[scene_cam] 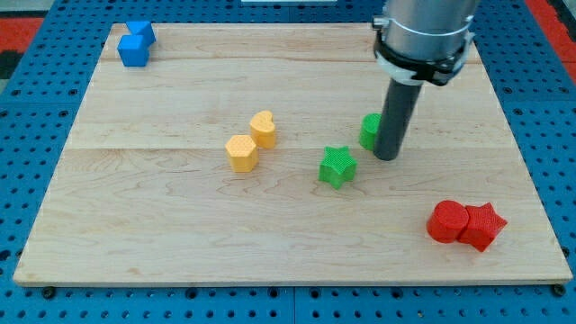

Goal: Slightly push the green star towards the green circle

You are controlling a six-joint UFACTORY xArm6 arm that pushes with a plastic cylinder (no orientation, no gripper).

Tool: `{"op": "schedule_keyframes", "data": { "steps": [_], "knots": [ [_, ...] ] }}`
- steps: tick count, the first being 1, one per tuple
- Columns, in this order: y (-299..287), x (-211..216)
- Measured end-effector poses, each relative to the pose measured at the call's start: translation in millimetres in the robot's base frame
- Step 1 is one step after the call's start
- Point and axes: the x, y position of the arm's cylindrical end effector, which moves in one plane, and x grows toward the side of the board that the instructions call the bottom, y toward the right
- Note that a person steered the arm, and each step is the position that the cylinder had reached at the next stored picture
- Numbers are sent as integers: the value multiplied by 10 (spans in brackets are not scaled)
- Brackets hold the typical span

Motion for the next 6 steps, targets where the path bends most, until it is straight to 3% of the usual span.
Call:
{"op": "schedule_keyframes", "data": {
  "steps": [4, 6],
  "knots": [
    [-673, -616],
    [166, -773]
  ]
}}
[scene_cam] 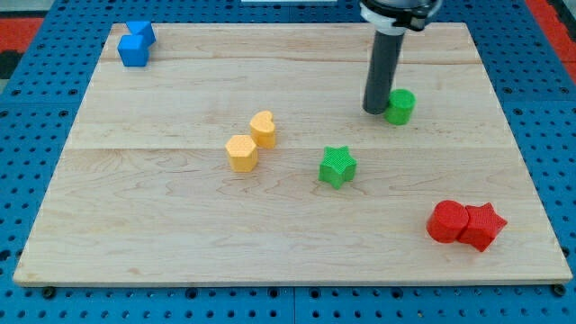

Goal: Slightly push the green star towards the green circle

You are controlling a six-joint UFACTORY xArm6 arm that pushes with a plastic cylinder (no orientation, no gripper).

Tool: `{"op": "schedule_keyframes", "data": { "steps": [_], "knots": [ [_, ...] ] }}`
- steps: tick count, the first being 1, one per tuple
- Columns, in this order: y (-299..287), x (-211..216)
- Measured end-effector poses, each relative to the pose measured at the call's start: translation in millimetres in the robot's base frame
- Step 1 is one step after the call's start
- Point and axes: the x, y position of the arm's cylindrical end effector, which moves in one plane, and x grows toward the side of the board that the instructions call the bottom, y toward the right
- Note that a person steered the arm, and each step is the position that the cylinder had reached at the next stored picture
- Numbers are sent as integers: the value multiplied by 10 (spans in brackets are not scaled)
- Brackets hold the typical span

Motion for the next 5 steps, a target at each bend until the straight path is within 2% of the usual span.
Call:
{"op": "schedule_keyframes", "data": {
  "steps": [1, 2, 3, 4, 5],
  "knots": [
    [-269, 321],
    [-142, 884],
    [-250, 1234],
    [-1082, 1304],
    [-1290, 1114]
  ]
}}
